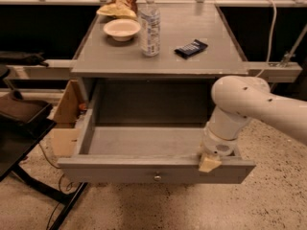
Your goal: Open top drawer
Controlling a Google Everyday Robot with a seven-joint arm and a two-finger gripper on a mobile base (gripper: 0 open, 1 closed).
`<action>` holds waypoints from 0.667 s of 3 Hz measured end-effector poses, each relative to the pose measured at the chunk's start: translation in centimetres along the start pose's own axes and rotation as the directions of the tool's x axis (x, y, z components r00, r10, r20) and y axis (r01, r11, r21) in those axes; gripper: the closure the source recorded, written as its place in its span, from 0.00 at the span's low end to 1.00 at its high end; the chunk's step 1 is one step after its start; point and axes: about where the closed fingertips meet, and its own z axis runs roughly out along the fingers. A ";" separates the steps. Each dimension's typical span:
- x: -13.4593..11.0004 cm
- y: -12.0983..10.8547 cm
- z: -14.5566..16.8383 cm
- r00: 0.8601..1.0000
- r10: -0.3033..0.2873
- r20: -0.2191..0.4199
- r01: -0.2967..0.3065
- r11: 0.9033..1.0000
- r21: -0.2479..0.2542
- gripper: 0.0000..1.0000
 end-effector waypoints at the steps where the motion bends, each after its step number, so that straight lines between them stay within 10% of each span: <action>1: -0.1 1.0 -0.3 1.000 -0.009 0.004 0.010 1.000 -0.020 1.00; 2: -0.2 2.1 -0.5 1.000 -0.024 0.009 0.024 0.999 -0.041 1.00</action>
Offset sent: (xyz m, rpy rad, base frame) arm -0.2826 -0.0535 0.0673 0.0163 0.4321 0.0231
